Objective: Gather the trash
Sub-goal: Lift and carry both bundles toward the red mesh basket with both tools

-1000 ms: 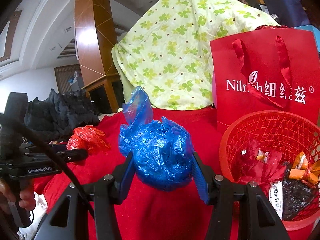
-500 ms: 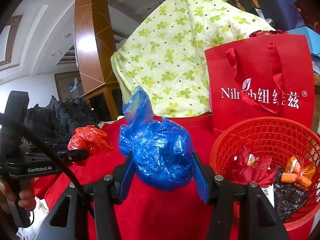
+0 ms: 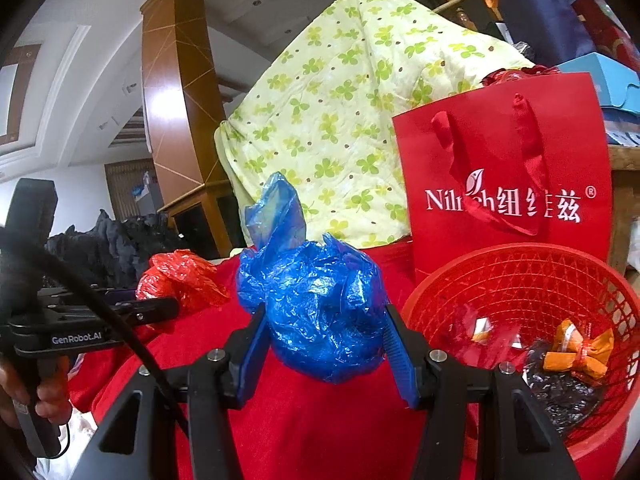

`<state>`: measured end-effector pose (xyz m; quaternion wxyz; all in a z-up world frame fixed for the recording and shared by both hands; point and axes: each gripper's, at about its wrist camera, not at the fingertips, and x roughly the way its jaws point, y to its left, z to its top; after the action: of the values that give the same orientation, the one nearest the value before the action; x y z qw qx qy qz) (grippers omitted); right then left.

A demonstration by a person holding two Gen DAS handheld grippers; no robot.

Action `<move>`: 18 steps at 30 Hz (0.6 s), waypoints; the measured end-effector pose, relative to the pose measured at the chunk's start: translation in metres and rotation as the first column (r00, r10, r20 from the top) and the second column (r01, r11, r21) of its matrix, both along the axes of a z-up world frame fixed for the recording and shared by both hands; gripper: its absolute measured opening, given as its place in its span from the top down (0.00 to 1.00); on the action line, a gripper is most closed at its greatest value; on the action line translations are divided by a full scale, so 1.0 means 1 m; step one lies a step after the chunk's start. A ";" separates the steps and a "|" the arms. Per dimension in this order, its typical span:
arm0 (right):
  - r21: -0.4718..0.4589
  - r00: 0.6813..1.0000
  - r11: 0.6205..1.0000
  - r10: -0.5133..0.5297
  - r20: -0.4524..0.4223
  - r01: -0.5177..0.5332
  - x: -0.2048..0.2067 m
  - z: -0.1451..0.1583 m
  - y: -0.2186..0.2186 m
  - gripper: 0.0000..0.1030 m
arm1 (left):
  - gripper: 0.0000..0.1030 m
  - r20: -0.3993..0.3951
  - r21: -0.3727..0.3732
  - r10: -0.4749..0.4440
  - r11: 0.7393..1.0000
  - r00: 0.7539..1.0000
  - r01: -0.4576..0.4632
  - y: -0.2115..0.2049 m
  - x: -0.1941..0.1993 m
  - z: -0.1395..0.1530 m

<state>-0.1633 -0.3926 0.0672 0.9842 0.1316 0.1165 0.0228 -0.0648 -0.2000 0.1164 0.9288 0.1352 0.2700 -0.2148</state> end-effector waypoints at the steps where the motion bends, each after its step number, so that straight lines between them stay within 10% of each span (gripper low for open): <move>1: 0.001 1.000 1.000 -0.005 0.002 0.005 -0.001 0.000 -0.001 0.44 | 0.54 0.002 0.000 -0.001 1.000 1.000 0.001 -0.001 0.000 0.001; 18: 0.060 0.995 0.995 -0.086 0.042 0.083 -0.017 0.005 -0.031 0.44 | 0.54 0.022 0.000 -0.066 0.998 0.998 0.066 -0.028 -0.008 0.013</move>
<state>-0.1801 -0.4233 0.0722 0.9823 0.1646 0.0882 -0.0126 -0.0732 -0.2280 0.1297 0.9241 0.1461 0.2552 -0.2442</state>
